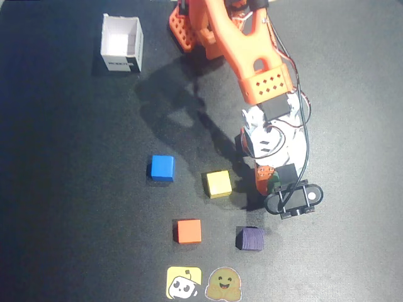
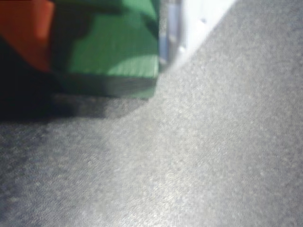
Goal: Put the green cube on top of the blue cube.
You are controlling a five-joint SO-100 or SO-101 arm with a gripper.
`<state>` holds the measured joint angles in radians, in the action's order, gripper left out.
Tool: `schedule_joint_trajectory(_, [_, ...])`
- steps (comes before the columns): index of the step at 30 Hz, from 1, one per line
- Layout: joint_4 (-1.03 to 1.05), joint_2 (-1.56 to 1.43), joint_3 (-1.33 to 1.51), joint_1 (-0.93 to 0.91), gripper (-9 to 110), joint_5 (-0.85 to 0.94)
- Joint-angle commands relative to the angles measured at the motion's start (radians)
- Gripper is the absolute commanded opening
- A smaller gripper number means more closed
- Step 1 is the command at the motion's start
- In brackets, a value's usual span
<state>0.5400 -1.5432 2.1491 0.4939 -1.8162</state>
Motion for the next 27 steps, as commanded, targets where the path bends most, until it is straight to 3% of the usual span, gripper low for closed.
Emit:
schedule_joint_trajectory(1, [-0.006, -0.029, -0.005, -0.015, 9, -0.005])
schedule_joint_trajectory(19, [0.365, -0.295, -0.137, -0.201, 10, -0.031])
schedule_joint_trajectory(27, [0.474, -0.4, -0.091, -0.373, 10, -0.009])
